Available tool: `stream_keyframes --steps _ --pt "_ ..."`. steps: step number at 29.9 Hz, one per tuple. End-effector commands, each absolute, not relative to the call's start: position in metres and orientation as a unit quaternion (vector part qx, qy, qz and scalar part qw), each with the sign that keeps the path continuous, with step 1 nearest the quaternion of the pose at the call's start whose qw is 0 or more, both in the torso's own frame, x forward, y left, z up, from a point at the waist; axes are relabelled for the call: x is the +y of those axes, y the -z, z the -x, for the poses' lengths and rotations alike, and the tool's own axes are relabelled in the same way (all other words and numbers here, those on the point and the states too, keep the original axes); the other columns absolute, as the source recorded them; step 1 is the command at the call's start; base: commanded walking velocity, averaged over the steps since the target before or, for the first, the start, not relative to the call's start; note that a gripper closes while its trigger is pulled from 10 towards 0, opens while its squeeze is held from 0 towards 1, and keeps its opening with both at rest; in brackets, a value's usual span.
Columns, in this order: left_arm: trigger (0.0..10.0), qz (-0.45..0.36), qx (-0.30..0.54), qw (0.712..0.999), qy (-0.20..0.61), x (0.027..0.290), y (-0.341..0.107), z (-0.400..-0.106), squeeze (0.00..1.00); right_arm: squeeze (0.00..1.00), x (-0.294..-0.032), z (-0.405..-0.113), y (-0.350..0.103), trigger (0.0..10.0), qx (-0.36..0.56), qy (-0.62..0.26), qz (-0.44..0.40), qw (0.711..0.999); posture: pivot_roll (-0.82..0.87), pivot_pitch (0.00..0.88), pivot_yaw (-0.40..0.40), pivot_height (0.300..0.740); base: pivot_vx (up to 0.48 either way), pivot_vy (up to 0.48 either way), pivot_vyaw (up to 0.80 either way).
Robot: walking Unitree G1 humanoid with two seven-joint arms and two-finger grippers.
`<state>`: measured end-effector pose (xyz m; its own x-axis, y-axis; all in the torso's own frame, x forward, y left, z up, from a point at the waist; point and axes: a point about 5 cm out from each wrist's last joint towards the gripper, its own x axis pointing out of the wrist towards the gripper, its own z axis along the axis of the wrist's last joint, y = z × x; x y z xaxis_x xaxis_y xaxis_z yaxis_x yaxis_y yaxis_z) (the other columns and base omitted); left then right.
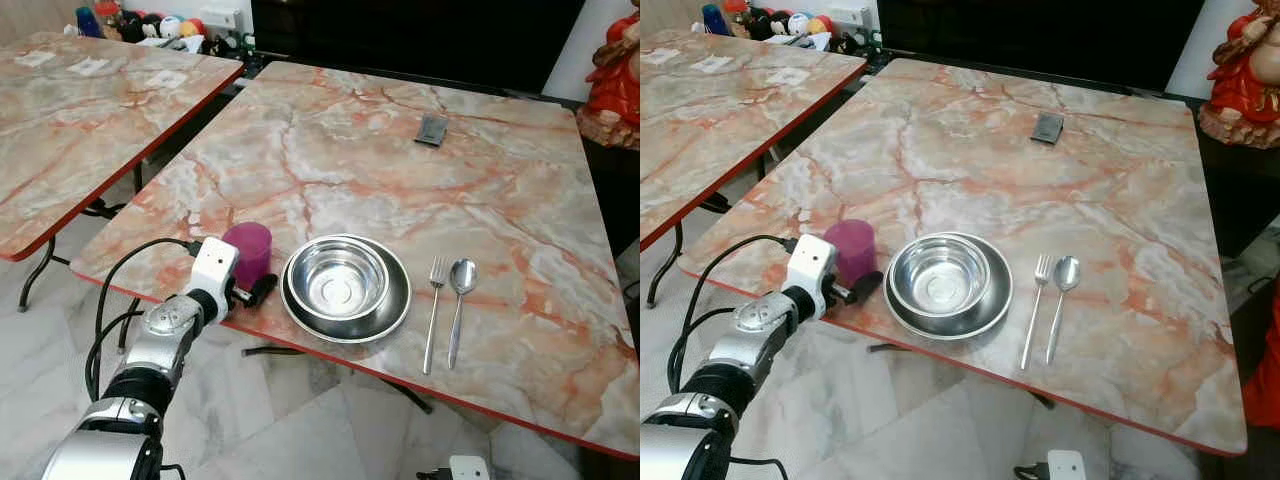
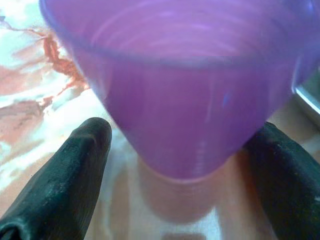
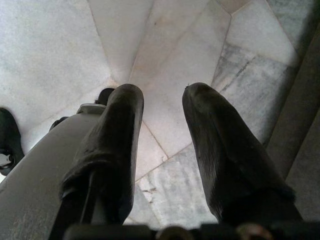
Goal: Setting the table
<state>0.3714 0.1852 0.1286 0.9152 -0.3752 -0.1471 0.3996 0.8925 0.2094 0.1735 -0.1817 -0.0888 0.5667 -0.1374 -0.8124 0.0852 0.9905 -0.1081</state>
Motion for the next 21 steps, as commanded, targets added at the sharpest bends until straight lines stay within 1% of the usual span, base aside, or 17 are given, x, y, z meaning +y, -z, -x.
stream_keyframes --steps 1,12,21 --pt "10.0 -0.123 0.045 0.972 0.195 0.19 -0.128 -0.369 0.0 0.0 -0.183 -0.167 0.092 10.0 0.471 0.067 0.025 0.879 0.02 0.135 -0.022 0.74 0.0 0.0 0.0" --pt "10.0 -0.109 0.035 0.974 0.197 0.197 -0.121 -0.354 0.0 0.0 -0.182 -0.167 0.092 10.0 0.472 0.064 0.026 0.879 0.03 0.137 -0.028 0.74 0.0 0.0 0.0" --pt "10.0 -0.081 0.002 0.979 0.189 0.201 -0.122 -0.333 0.0 0.0 -0.183 -0.167 0.092 10.0 0.474 0.062 0.028 0.878 0.03 0.138 -0.031 0.74 0.0 0.0 0.0"
